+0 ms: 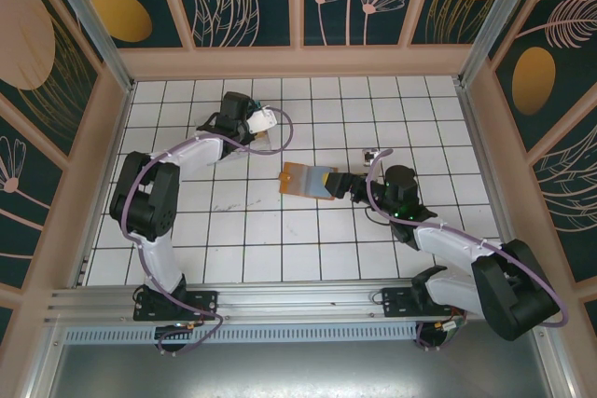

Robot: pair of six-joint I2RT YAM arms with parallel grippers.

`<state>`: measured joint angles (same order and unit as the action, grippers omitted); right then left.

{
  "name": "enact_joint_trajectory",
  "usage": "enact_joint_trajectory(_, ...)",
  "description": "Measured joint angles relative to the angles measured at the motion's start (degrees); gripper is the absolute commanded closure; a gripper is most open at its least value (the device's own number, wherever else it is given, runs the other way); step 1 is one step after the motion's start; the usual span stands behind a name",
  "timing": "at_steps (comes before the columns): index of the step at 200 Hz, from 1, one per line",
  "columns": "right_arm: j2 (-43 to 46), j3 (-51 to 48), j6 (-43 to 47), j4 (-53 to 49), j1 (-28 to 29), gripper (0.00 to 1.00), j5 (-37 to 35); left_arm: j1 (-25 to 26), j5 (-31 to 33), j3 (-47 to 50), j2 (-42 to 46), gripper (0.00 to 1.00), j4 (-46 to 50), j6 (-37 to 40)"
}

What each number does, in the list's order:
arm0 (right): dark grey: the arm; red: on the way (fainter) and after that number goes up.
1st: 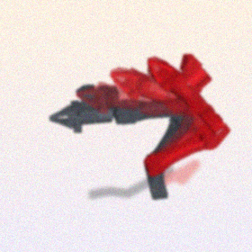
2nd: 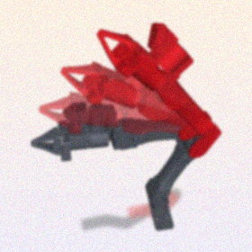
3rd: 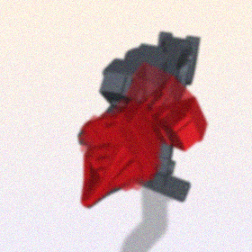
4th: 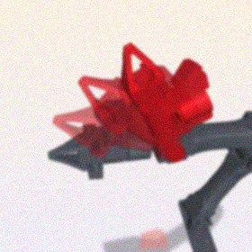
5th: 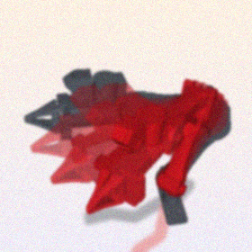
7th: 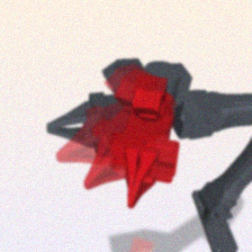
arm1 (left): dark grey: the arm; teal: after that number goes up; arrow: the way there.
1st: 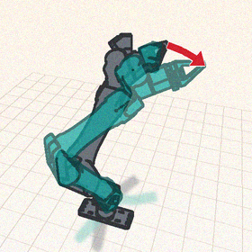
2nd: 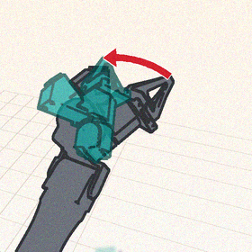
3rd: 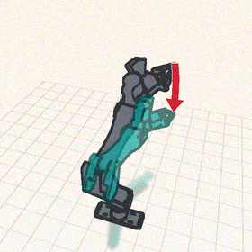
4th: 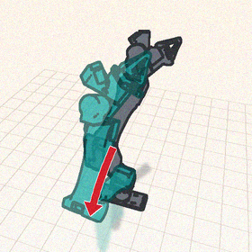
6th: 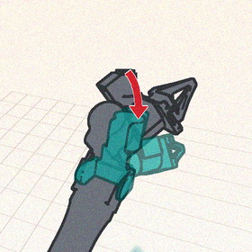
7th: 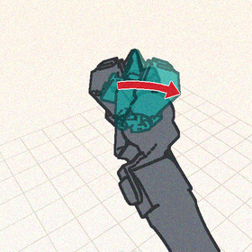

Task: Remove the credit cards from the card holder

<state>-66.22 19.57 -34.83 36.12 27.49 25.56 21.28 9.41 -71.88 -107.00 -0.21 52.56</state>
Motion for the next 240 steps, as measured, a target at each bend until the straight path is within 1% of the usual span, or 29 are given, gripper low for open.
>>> enact_joint_trajectory(28,0.00,0.00,0.00,0.00,0.00,0.01,-0.02,-0.39,-1.66,1.09,4.26,0.60,-1.22,-5.14)
enact_joint_trajectory(32,0.00,0.00,0.00,0.00,0.00,0.01,-0.02,-0.52,-1.73,1.36,5.11,0.58,-1.57,-5.84)
enact_joint_trajectory(38,0.00,0.00,0.02,0.00,0.00,0.01,-0.02,-0.68,-1.92,1.92,6.43,0.52,-2.27,-6.86)
enact_joint_trajectory(53,0.00,0.02,0.02,0.00,0.00,0.01,-0.04,-1.05,-2.21,3.67,9.97,0.48,-3.93,-9.38)
enact_joint_trajectory(59,0.00,0.02,0.02,0.00,0.00,0.01,-0.04,-1.20,-2.34,4.33,11.13,0.37,-4.44,-10.43)
enact_joint_trajectory(63,0.00,0.02,0.02,0.00,0.00,0.01,-0.04,-1.33,-2.54,4.83,12.00,0.28,-4.87,-11.41)
enact_joint_trajectory(68,0.00,0.02,0.02,0.00,0.00,0.01,-0.04,-1.46,-2.73,5.49,13.05,0.23,-5.38,-12.22)
enact_joint_trajectory(70,0.00,0.02,0.02,0.00,0.00,0.01,-0.07,-1.55,-2.69,5.79,13.49,0.18,-5.70,-12.98)
enact_joint_trajectory(72,0.00,0.02,0.02,-0.02,0.00,0.01,-0.07,-1.62,-2.69,6.08,13.90,0.07,-5.92,-13.40)
enact_joint_trajectory(73,0.00,0.04,0.02,-0.02,0.00,0.01,-0.07,-1.64,-2.73,6.19,14.05,0.04,-6.03,-13.42)
enact_joint_trajectory(76,0.00,0.04,0.04,-0.04,0.00,0.01,-0.09,-1.73,-2.82,6.58,14.58,0.02,-6.38,-14.27)
enact_joint_trajectory(98,0.09,0.04,0.31,-0.42,0.00,0.01,-0.70,-2.45,-2.19,10.97,19.23,0.01,-9.16,-20.96)
enact_joint_trajectory(114,0.81,0.09,1.05,-1.44,0.07,0.01,-2.29,-2.64,-0.94,15.50,23.65,0.01,-11.34,-27.21)
enact_joint_trajectory(132,2.89,0.09,2.01,-3.32,0.09,0.01,-5.18,-2.69,0.90,21.20,29.05,0.01,-13.49,-34.93)
enact_joint_trajectory(169,7.15,0.09,4.46,-6.19,0.26,0.01,-12.22,-2.69,5.29,30.73,39.01,0.01,-14.75,-54.05)
enact_joint_trajectory(192,8.70,0.09,5.62,-7.32,0.28,0.01,-16.96,-2.69,7.63,38.03,44.89,0.01,-16.28,-63.36)
enact_joint_trajectory(216,9.84,0.61,7.15,-9.81,0.37,0.01,-24.02,-2.69,12.15,45.33,50.14,0.01,-17.31,-69.55)
enact_joint_trajectory(240,9.88,3.63,10.25,-14.40,0.37,0.01,-33.46,-2.69,19.32,48.96,52.02,0.01,-18.27,-71.17)
